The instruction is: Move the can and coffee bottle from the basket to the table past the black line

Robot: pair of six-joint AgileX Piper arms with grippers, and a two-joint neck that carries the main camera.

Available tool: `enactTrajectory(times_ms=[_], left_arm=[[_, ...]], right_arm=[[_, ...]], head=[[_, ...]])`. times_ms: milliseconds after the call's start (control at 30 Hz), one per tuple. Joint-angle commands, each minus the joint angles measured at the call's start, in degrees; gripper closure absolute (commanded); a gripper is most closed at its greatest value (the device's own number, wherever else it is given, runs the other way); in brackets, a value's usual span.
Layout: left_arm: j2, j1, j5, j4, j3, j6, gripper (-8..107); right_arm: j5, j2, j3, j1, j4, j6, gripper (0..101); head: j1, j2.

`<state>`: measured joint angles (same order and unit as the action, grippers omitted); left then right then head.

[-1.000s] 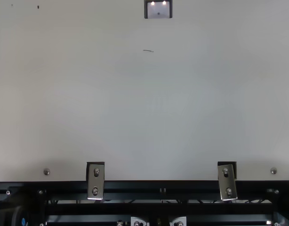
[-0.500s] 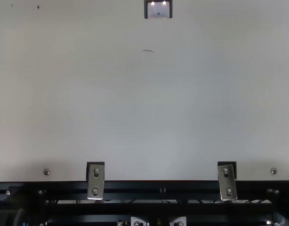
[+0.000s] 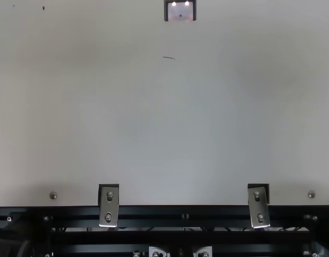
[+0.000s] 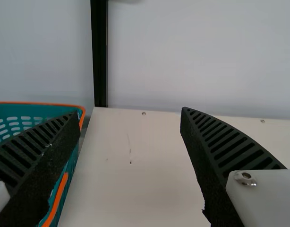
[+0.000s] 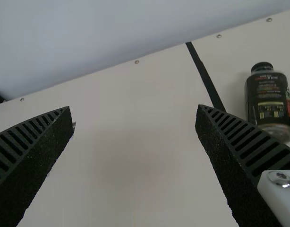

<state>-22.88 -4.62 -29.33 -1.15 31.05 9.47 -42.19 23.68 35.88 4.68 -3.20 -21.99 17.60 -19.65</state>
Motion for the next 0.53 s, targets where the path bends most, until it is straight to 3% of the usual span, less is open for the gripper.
enactTrajectory(times_ms=[0,100,500], left_arm=[[0.0,0.0,0.0,0.0,0.0,0.0,9],[1.6,0.0,-0.5,0.7,-0.4,-1.3,9],[1.6,0.0,-0.6,0.7,-0.4,-1.3,9]], right_arm=[[0.0,0.0,0.0,0.0,0.0,0.0,0],[-1.4,-2.7,-2.3,0.2,-0.7,-0.7,0],[-1.3,-3.0,-2.4,0.2,-0.7,-0.7,0]], head=[[1.1,0.3],[1.1,0.3],[1.1,0.3]])
